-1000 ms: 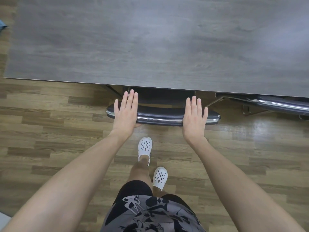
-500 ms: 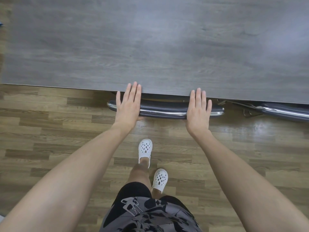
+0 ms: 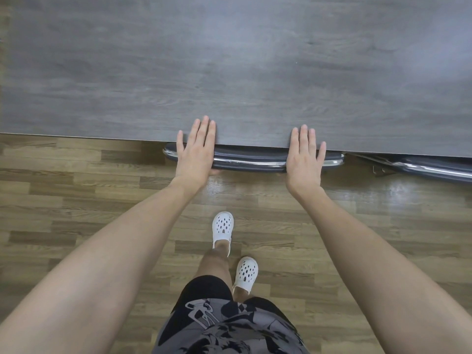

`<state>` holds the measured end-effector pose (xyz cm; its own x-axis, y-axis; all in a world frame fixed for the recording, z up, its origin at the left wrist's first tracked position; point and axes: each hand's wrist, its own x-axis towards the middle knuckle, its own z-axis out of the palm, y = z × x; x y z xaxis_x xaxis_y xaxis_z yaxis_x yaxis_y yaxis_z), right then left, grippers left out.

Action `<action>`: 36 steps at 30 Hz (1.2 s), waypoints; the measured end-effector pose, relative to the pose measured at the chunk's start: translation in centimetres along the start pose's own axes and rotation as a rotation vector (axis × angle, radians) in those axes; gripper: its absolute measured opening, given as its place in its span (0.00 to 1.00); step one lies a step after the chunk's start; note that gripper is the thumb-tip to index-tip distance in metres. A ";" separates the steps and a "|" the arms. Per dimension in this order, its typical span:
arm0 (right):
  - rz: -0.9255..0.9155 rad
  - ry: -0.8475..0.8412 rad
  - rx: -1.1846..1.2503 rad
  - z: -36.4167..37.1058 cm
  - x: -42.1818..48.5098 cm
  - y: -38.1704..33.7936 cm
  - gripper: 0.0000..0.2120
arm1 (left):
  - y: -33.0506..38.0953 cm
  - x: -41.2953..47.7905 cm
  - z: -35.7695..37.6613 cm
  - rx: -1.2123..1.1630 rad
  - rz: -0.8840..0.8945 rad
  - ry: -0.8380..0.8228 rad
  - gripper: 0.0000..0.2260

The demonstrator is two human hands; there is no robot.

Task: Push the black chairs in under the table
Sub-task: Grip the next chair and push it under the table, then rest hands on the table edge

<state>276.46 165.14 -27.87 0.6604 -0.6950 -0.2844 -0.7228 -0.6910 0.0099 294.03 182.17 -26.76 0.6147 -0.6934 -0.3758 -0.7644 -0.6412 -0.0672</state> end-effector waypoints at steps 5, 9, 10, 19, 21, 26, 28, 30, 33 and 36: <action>-0.005 -0.019 -0.016 -0.1 -0.1 0.1 0.46 | 0.0 -0.1 -0.1 -0.011 0.009 -0.023 0.59; 0.009 -0.060 -0.037 -0.6 -0.5 0.0 0.45 | 0.0 -0.1 -0.4 -0.034 0.024 -0.066 0.57; 0.015 -0.067 -0.045 -0.9 -0.6 -0.1 0.45 | -0.1 -0.1 -0.5 -0.040 0.026 -0.068 0.56; 0.072 -0.158 0.078 -2.8 -3.3 -3.0 0.42 | 0.3 -0.9 -2.2 -0.110 0.163 -0.073 0.51; 0.100 -0.139 0.134 -3.0 -4.4 -3.8 0.41 | 0.7 -1.5 -2.7 -0.130 0.195 -0.055 0.48; 0.104 -0.150 0.224 -2.9 -8.1 -4.9 0.39 | 1.2 -3.8 -3.0 -0.167 0.245 -0.002 0.39; 0.099 -0.162 0.220 -2.9 -9.3 -4.8 0.39 | 1.4 -5.0 -2.9 -0.163 0.252 0.010 0.37; 0.085 -0.160 0.211 -3.1 -10.2 -4.8 0.40 | 1.4 -6.3 -2.8 -0.160 0.265 0.025 0.36; 0.047 -0.151 0.204 -3.3 -11.9 -4.8 0.40 | 1.3 -8.7 -2.4 -0.152 0.259 0.028 0.36; -0.003 -0.136 0.185 -3.2 -13.5 -4.8 0.40 | 1.0 -11.4 -1.7 -0.056 0.276 -0.034 0.41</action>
<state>271.65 177.15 -21.01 0.6382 -0.6510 -0.4109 -0.7541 -0.6362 -0.1633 286.58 188.85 -21.02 0.3774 -0.8334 -0.4038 -0.8893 -0.4478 0.0930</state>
